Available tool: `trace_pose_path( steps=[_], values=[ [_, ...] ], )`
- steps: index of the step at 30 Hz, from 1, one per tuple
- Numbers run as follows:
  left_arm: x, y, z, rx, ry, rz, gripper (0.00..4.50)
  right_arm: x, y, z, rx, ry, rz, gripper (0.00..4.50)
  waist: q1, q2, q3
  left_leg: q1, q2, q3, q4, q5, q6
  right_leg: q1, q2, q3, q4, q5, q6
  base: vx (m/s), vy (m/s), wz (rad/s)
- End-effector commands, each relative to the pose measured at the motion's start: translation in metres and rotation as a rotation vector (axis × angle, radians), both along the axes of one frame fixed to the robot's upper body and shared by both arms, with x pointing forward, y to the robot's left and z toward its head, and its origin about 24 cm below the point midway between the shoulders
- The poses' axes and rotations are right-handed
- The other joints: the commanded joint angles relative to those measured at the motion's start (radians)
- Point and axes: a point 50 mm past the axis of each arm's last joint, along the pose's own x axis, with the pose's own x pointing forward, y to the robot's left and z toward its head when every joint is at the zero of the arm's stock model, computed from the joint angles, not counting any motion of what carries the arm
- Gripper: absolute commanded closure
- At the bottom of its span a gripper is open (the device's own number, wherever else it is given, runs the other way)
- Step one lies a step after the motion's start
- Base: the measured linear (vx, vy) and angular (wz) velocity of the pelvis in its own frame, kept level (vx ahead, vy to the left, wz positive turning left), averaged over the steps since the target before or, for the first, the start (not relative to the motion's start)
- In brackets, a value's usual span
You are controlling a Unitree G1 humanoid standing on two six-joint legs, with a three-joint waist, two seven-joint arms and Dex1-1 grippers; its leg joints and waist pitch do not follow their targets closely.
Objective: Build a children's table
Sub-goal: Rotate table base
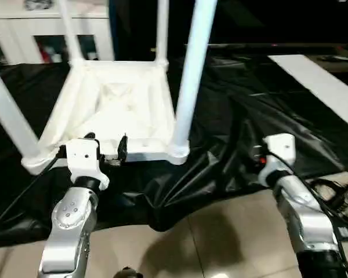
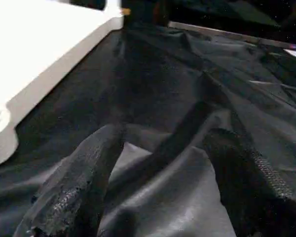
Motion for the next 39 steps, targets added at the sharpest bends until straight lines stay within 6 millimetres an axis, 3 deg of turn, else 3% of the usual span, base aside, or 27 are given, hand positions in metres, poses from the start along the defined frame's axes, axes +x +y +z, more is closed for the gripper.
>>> trace_pose_path(
  steps=[1,2,3,4,5,6,8,10,11,12,13,15,16,17,18,19,21,23,24,26,27,29,30,32,34,37,39],
  values=[
    [0.001,0.001,0.001,0.010,-0.002,0.012,0.06,0.005,0.005,0.005,-0.011,-0.012,0.021,1.32,0.012,0.003,-0.029,-0.014,0.021,-0.007,-0.027,-0.521,0.014,0.075,-0.160,0.045,-0.179,-0.822,-0.055,0.038,0.041,0.42],
    [0.001,0.001,0.001,0.009,-0.002,0.009,0.06,0.005,0.005,0.004,-0.012,-0.012,0.021,1.32,0.006,0.007,-0.009,0.011,0.039,0.006,0.032,-0.436,0.048,0.103,-0.197,-0.003,-0.238,-0.886,-0.069,0.070,0.046,0.46],
    [0.002,0.001,0.001,0.011,-0.003,0.004,0.06,0.006,0.006,0.004,-0.004,-0.015,0.012,1.32,-0.027,0.037,-0.007,0.095,0.077,0.002,0.005,-0.524,-0.017,0.058,-0.121,-0.005,-0.207,-0.792,-0.067,0.048,0.075,0.48],
    [0.002,0.001,0.001,0.011,-0.003,0.004,0.06,0.006,0.006,0.004,-0.004,-0.015,0.012,1.32,-0.043,0.038,0.009,0.113,0.092,-0.019,-0.041,-0.715,-0.071,0.038,-0.070,-0.043,-0.159,-0.688,-0.064,0.048,0.075,0.48],
    [0.003,0.000,0.001,0.013,-0.005,-0.003,0.06,0.007,0.004,0.004,0.018,-0.014,-0.028,1.32,-0.044,0.051,-0.010,0.118,0.114,-0.043,-0.110,-0.864,-0.105,0.058,-0.022,-0.008,-0.065,-0.501,-0.074,0.066,0.089,0.20],
    [0.003,-0.001,0.001,0.013,-0.004,-0.006,0.06,0.007,0.002,0.003,0.027,-0.011,-0.054,1.32,-0.053,0.038,-0.020,0.159,0.148,-0.080,-0.160,-0.948,-0.093,0.012,0.009,0.056,0.036,-0.150,-0.057,0.123,0.072,-0.06],
    [0.004,-0.001,0.000,0.013,-0.003,-0.009,0.06,0.007,0.001,0.003,0.023,-0.012,-0.061,1.32,-0.050,0.033,-0.020,0.170,0.146,-0.087,-0.158,-0.918,-0.055,-0.009,-0.004,0.085,0.035,-0.139,-0.036,0.129,0.061,-0.06],
    [0.005,-0.003,0.000,0.014,-0.003,-0.020,0.06,0.007,-0.002,0.003,0.013,-0.013,-0.074,1.32,-0.048,-0.003,-0.018,0.141,0.073,-0.026,-0.112,-0.784,0.015,0.004,-0.068,0.143,-0.084,-0.195,-0.056,0.146,0.009,-0.04],
    [0.005,-0.003,0.000,0.016,-0.003,-0.023,0.06,0.007,-0.002,0.003,0.013,-0.013,-0.079,1.32,-0.033,-0.016,-0.028,0.098,0.037,0.017,-0.067,-0.640,0.041,0.053,-0.100,0.177,-0.117,-0.228,-0.088,0.150,-0.028,0.02],
    [0.005,-0.004,0.000,0.017,-0.002,-0.026,0.06,0.007,-0.003,0.003,0.012,-0.014,-0.082,1.32,-0.003,-0.040,-0.050,0.006,0.003,0.033,0.057,-0.289,0.110,0.154,-0.170,0.240,-0.167,-0.357,-0.107,0.200,-0.018,0.02],
    [0.005,-0.004,0.000,0.018,-0.002,-0.029,0.06,0.007,-0.004,0.003,0.010,-0.015,-0.083,1.32,0.020,-0.036,-0.065,-0.043,0.009,0.022,0.102,-0.117,0.155,0.184,-0.182,0.253,-0.168,-0.270,-0.127,0.200,-0.018,0.02],
    [0.006,-0.005,0.000,0.019,-0.001,-0.033,0.06,0.007,-0.005,0.003,0.015,-0.016,-0.090,1.32,0.018,-0.008,-0.077,-0.049,0.003,0.022,0.032,0.058,0.187,0.181,-0.058,0.164,-0.120,0.017,-0.113,0.216,0.006,0.00],
    [0.006,-0.005,0.000,0.020,0.001,-0.033,0.06,0.007,-0.006,0.003,0.008,-0.013,-0.092,1.32,-0.016,0.052,-0.090,0.078,0.033,-0.011,-0.026,0.234,0.238,0.113,0.033,0.076,-0.056,0.110,-0.059,0.323,0.020,-0.01],
    [0.006,-0.005,-0.001,0.020,0.002,-0.033,0.06,0.008,-0.007,0.003,0.005,-0.012,-0.093,1.32,-0.052,0.060,-0.083,0.165,0.076,-0.086,-0.027,0.261,0.392,0.003,0.069,0.056,0.028,0.034,-0.025,0.216,0.024,0.01],
    [0.007,-0.005,-0.001,0.020,0.002,-0.031,0.06,0.008,-0.006,0.003,0.007,-0.011,-0.084,1.32,-0.071,0.057,-0.113,0.272,0.154,-0.174,-0.013,0.449,0.560,-0.107,0.030,0.081,0.107,-0.162,0.057,0.235,-0.042,-0.20],
    [0.007,-0.005,-0.001,0.020,0.002,-0.030,0.06,0.008,-0.006,0.004,0.011,-0.011,-0.078,1.32,-0.073,0.041,-0.111,0.257,0.170,-0.195,-0.019,0.683,0.606,-0.148,0.001,0.105,0.143,-0.125,0.119,0.155,-0.076,-0.38],
    [0.007,-0.004,0.000,-0.003,-0.007,-0.023,0.06,0.008,-0.001,0.005,-0.015,-0.017,-0.025,1.32,-0.067,0.006,-0.093,0.210,0.125,-0.143,-0.045,0.614,0.542,-0.159,-0.024,0.154,0.128,0.033,0.131,0.088,-0.065,-0.35],
    [0.006,-0.003,0.002,-0.033,-0.016,-0.016,0.06,0.007,0.004,0.005,-0.055,-0.022,0.027,1.32,-0.050,-0.062,-0.070,0.140,-0.024,-0.018,-0.027,0.099,0.378,-0.077,-0.033,0.211,-0.046,0.219,0.038,0.000,-0.032,-0.02],
    [0.007,-0.002,0.001,-0.036,-0.011,-0.016,0.06,0.008,0.005,0.005,-0.054,-0.022,0.029,1.32,-0.011,-0.093,-0.075,0.045,-0.109,0.016,0.101,-0.155,0.271,0.033,-0.116,0.313,-0.122,-0.040,0.085,0.102,-0.061,0.06],
    [0.007,0.001,0.001,-0.043,0.000,-0.004,0.06,0.009,0.006,0.004,-0.018,-0.012,0.017,1.32,-0.021,-0.075,-0.071,0.008,-0.066,-0.022,0.102,0.002,0.107,0.060,-0.131,0.272,-0.064,0.224,-0.018,0.114,-0.062,-0.03],
    [0.006,0.005,0.000,-0.040,0.013,0.002,0.06,0.009,0.007,0.003,-0.007,-0.006,0.016,1.32,-0.027,-0.050,-0.064,0.033,-0.040,-0.019,0.019,0.178,0.022,0.019,-0.082,0.206,-0.040,0.589,-0.053,0.075,-0.064,-0.16],
    [0.005,0.007,-0.003,-0.044,0.036,0.005,0.06,0.010,0.008,0.002,-0.010,-0.002,0.022,1.32,-0.028,-0.009,-0.068,0.037,0.002,-0.022,-0.037,0.241,0.044,0.006,-0.056,0.180,-0.030,0.653,-0.083,0.065,-0.034,-0.14],
    [0.004,0.008,-0.003,-0.052,0.032,0.003,0.06,0.010,0.009,0.001,-0.012,0.001,0.026,1.32,-0.035,0.001,-0.075,0.069,0.065,-0.032,-0.022,0.199,0.054,-0.019,-0.034,0.175,-0.020,0.500,-0.163,0.060,0.032,0.04],
    [0.002,0.009,-0.002,-0.047,0.030,0.004,0.06,0.010,0.011,-0.001,-0.010,0.008,0.039,1.32,-0.035,-0.004,-0.072,0.070,0.072,-0.020,-0.031,0.110,0.068,-0.015,-0.048,0.180,-0.030,0.390,-0.230,0.030,0.016,0.02],
    [0.002,0.010,0.000,-0.046,0.017,-0.001,0.06,0.011,0.014,-0.003,-0.010,0.013,0.047,1.32,-0.010,-0.029,-0.061,0.048,0.052,0.021,-0.028,-0.081,0.144,0.003,-0.104,0.212,-0.070,0.200,-0.311,0.000,0.000,0.00],
    [0.004,0.010,0.004,0.009,0.004,-0.023,0.06,0.014,0.018,-0.004,-0.010,0.016,0.053,1.32,0.046,-0.022,-0.043,0.040,0.079,0.009,0.028,-0.164,0.120,0.011,-0.209,0.272,-0.145,-0.184,-0.305,-0.061,0.063,0.10],
    [0.005,0.010,0.006,0.019,-0.007,-0.036,0.06,0.014,0.020,-0.004,-0.010,0.016,0.056,1.32,0.046,-0.006,-0.045,0.062,0.087,0.019,-0.046,-0.177,0.107,-0.013,-0.108,0.205,-0.112,-0.226,-0.264,-0.049,0.117,0.02]
  ],
)
